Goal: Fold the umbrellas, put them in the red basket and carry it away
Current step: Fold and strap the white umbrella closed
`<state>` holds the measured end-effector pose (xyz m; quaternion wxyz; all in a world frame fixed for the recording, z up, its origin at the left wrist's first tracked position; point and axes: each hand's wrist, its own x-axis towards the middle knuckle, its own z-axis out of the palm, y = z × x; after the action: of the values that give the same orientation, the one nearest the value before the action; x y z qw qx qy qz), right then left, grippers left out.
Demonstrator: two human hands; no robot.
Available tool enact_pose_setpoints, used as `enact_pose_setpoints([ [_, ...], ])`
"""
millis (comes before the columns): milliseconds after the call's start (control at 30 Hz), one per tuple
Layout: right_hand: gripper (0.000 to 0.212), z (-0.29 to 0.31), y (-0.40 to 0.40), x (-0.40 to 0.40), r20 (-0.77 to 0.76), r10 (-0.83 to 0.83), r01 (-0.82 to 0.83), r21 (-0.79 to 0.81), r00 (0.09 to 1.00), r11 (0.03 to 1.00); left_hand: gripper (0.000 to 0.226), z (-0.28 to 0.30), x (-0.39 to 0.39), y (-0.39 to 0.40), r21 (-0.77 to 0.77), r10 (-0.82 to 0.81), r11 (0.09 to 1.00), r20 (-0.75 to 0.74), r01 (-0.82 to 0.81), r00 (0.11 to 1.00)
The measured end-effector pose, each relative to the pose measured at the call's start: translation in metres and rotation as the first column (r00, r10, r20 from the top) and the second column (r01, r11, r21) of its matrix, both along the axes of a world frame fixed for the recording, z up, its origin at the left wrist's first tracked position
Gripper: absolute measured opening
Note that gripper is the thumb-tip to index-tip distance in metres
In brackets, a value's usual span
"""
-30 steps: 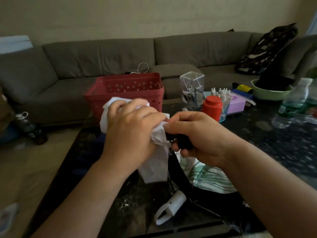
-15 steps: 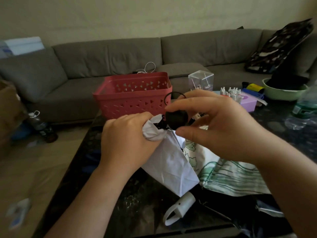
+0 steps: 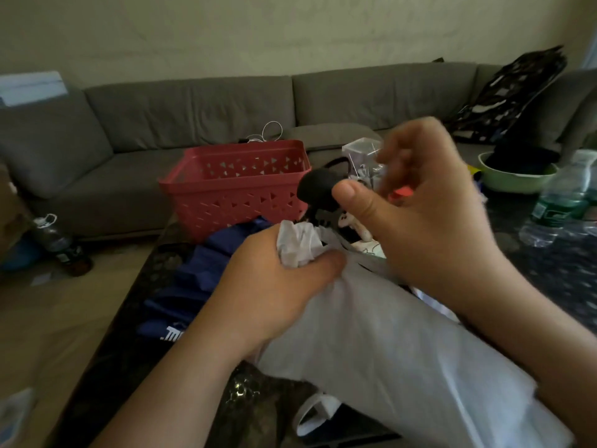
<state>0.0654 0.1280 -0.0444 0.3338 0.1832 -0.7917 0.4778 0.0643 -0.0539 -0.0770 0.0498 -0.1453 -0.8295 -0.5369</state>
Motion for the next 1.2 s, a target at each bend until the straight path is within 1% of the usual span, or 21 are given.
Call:
enact_pose_setpoints([
  [33,0.030,0.003,0.000,0.006,-0.039,-0.096,0.099,0.059,0.995,0.993,0.025,-0.003,-0.004,0.000,-0.012,0.068,0.998,-0.040,-0.068,0.997],
  [67,0.027,0.005,-0.002,0.011,-0.033,-0.122,0.125,0.126,0.992,0.984,0.026,-0.005,-0.009,0.001,-0.015,0.125,0.992,-0.064,-0.126,0.990],
  [100,0.024,0.007,-0.004,0.017,0.022,-0.091,0.086,0.185,0.996,0.979,0.028,-0.005,-0.010,0.003,-0.008,0.161,0.987,-0.098,-0.163,0.982],
  [133,0.020,0.008,-0.007,0.020,0.098,-0.047,0.024,0.224,0.994,0.974,0.031,-0.007,-0.014,0.004,-0.032,0.202,0.977,-0.192,-0.211,0.961],
  [167,0.018,0.007,-0.010,0.022,0.152,-0.023,-0.015,0.240,0.988,0.971,0.028,-0.007,-0.014,0.005,-0.086,0.228,0.960,-0.321,-0.268,0.919],
  [200,0.017,0.005,-0.013,0.022,0.171,-0.025,-0.018,0.243,0.985,0.970,0.024,-0.008,-0.017,0.004,-0.098,0.262,0.940,-0.405,-0.327,0.876],
  [233,0.017,0.004,-0.016,0.021,0.172,-0.037,-0.005,0.235,0.984,0.972,0.022,-0.008,-0.018,0.004,-0.126,0.269,0.927,-0.434,-0.353,0.860],
  [267,0.015,0.001,-0.018,0.021,0.169,-0.043,0.006,0.212,0.985,0.977,0.024,-0.011,-0.019,0.002,-0.138,0.256,0.929,-0.432,-0.344,0.865],
  [300,0.013,0.000,-0.021,0.020,0.170,-0.033,0.005,0.162,0.985,0.987,0.027,-0.015,-0.021,0.002,-0.149,0.237,0.934,-0.419,-0.324,0.876],
  [333,0.011,-0.001,-0.022,0.020,0.177,-0.008,-0.007,0.087,0.984,0.996,0.029,-0.019,-0.024,0.003,-0.124,0.241,0.939,-0.425,-0.320,0.872],
  [400,0.010,-0.002,-0.024,0.019,0.211,0.060,-0.048,-0.064,0.976,0.997,0.035,-0.016,-0.022,0.006,-0.072,0.308,0.924,-0.443,-0.376,0.842],
  [433,0.011,-0.002,-0.025,0.018,0.220,0.077,-0.057,-0.098,0.972,0.994,0.036,-0.014,-0.020,0.007,-0.042,0.332,0.920,-0.445,-0.389,0.832],
  [467,0.013,-0.003,-0.027,0.017,0.215,0.073,-0.052,-0.102,0.974,0.993,0.036,-0.014,-0.020,0.008,-0.032,0.335,0.920,-0.449,-0.390,0.828],
  [567,0.020,-0.011,-0.034,0.016,0.147,-0.014,0.025,-0.078,0.989,0.997,0.031,-0.010,-0.020,0.011,-0.117,0.299,0.909,-0.485,-0.400,0.822],
  [667,0.021,-0.019,-0.040,0.021,0.020,-0.071,0.073,-0.080,0.997,0.994,0.036,-0.007,-0.019,0.012,-0.081,0.328,0.910,-0.461,-0.407,0.825],
  [733,0.023,-0.017,-0.041,0.023,0.003,-0.046,0.046,-0.120,0.999,0.992,0.037,-0.006,-0.019,0.012,-0.065,0.338,0.913,-0.432,-0.403,0.836],
  [800,0.023,-0.013,-0.037,0.022,0.047,-0.008,0.016,-0.167,0.999,0.986,0.039,-0.007,-0.020,0.011,-0.025,0.363,0.908,-0.448,-0.418,0.817],
  [933,0.011,-0.016,-0.037,0.018,0.177,0.055,-0.027,-0.159,0.983,0.987,0.042,-0.007,-0.018,0.012,0.014,0.386,0.898,-0.502,-0.439,0.774],
  [1067,0.016,-0.019,-0.038,0.017,0.222,0.038,-0.009,-0.128,0.974,0.992,0.033,-0.009,-0.014,0.010,-0.007,0.371,0.882,-0.605,-0.471,0.704],
  [1133,0.019,-0.013,-0.036,0.018,0.272,0.131,-0.078,-0.200,0.953,0.977,0.033,-0.009,-0.014,0.009,-0.004,0.355,0.882,-0.652,-0.472,0.670],
  [1200,0.021,-0.007,-0.035,0.021,0.342,0.273,-0.159,-0.324,0.899,0.933,0.033,-0.007,-0.014,0.007,0.002,0.349,0.877,-0.690,-0.480,0.634],
])
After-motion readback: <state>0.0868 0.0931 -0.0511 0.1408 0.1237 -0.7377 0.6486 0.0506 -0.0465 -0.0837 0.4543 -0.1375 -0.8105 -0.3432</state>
